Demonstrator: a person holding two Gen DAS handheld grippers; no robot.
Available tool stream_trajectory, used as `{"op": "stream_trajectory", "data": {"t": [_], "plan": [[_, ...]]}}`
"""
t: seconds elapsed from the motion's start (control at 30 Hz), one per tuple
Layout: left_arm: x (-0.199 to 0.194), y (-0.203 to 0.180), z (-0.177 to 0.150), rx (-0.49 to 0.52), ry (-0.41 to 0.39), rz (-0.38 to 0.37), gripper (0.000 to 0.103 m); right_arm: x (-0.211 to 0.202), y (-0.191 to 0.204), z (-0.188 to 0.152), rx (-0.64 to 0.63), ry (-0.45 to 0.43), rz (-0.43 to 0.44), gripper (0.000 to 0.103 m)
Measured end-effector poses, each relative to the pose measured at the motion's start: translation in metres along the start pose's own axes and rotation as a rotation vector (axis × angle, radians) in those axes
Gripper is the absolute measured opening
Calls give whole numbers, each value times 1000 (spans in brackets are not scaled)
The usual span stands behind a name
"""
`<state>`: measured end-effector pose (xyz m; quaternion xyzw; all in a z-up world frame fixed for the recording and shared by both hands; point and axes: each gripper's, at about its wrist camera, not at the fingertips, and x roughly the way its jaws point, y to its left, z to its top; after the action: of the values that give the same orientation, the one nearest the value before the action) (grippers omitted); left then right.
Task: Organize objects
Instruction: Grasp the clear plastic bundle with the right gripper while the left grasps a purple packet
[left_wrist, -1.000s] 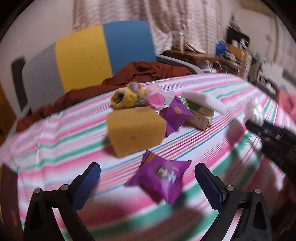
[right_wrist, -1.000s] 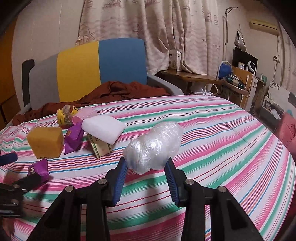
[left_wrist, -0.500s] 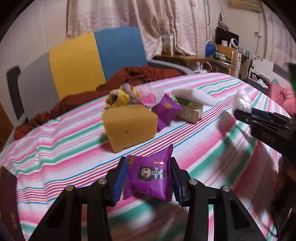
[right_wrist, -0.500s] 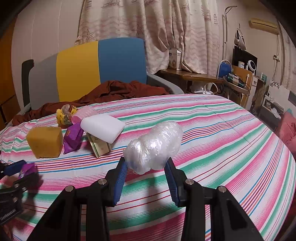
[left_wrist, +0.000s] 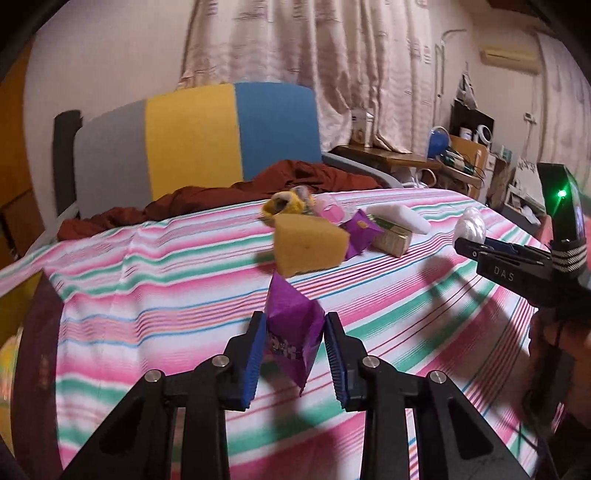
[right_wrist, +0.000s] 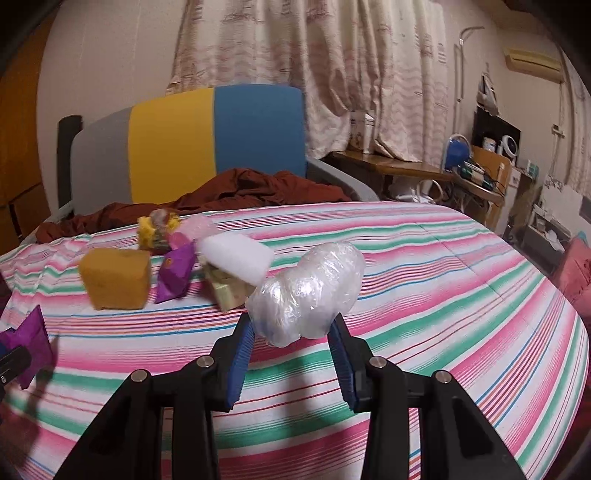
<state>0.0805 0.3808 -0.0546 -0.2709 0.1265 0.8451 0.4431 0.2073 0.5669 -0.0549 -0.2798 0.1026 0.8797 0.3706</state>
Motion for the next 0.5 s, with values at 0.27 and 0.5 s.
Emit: {"op": "stream_trajectory", "data": {"t": [0.27,0.5], "plan": [[-19,28,-16,-104,-19,18,32,-23,67,-5,-95,-12,111,41],[-36,45,-21,-139,-40,6,32,-36,111,-7,43,-3,256,41]]}}
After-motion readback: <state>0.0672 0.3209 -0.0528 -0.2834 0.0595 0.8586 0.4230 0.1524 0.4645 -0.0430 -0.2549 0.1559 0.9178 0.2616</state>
